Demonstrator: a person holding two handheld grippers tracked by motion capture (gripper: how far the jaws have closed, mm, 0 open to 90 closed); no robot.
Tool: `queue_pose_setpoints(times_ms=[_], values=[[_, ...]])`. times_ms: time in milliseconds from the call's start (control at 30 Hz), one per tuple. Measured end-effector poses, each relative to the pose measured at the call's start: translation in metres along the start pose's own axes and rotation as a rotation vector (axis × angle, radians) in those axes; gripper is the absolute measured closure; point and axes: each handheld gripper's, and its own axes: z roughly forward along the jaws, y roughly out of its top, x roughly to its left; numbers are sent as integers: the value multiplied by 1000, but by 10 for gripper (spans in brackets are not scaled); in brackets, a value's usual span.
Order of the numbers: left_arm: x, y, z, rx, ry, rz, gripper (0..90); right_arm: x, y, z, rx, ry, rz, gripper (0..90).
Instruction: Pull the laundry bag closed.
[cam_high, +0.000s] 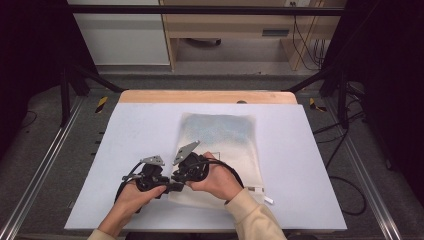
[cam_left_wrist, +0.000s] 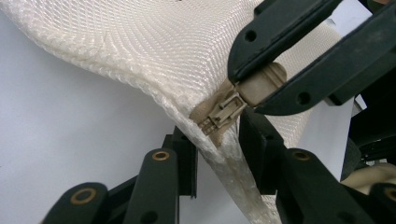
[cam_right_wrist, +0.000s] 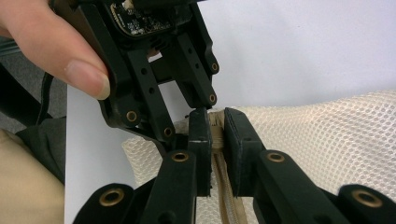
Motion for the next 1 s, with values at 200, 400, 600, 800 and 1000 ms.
queue_pose_setpoints(times_ms=[200, 400, 600, 800, 1000], values=[[1, 1, 1, 4, 3, 1, 727, 0, 0, 0, 0, 2, 1, 820], [1, 1, 1, 6, 9, 6, 778, 0, -1, -1, -6, -1, 3, 821], [1, 1, 0, 8, 22, 9, 811, 0, -2, 0, -8, -3, 14, 821], [1, 1, 0, 3, 25, 11, 817, 0, -4, 0, -7, -7, 4, 820], [0, 1, -1, -6, 25, 2, 823, -1, -5, 2, 5, -15, -5, 821]])
